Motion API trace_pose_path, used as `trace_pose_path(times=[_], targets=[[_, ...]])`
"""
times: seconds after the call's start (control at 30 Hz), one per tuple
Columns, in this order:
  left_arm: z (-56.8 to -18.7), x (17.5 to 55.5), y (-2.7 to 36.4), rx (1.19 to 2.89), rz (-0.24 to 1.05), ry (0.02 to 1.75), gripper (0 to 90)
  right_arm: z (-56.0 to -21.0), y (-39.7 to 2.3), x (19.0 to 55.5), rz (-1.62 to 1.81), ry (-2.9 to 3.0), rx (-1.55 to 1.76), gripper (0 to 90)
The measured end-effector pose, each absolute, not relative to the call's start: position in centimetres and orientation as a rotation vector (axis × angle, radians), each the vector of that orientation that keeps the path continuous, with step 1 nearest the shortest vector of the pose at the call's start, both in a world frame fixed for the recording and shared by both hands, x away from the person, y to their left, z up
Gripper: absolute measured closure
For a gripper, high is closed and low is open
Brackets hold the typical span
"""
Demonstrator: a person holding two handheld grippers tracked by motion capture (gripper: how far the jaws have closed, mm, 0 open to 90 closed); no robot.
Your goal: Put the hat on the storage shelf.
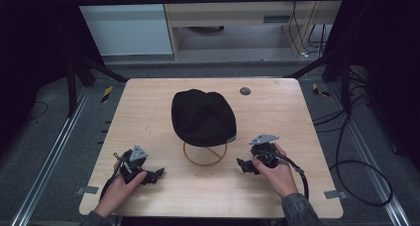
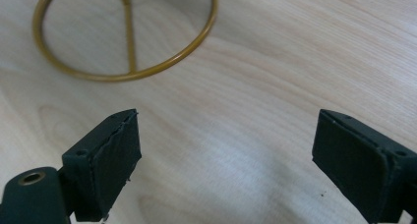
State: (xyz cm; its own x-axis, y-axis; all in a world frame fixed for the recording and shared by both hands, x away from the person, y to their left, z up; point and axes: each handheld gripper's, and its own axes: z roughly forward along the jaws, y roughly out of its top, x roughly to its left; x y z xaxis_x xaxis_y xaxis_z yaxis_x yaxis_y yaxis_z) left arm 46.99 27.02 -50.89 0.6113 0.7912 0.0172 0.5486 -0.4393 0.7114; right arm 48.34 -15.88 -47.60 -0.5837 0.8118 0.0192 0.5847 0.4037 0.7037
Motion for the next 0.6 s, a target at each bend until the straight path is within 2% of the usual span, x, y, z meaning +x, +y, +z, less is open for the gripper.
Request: trace_pose_path(times=[0.6], targets=[[-50.9,47.0,27.0,2.158,0.461,1.05,0.0,-49.9,-17.4,51.9,1.047,2.165,1.421,11.2]])
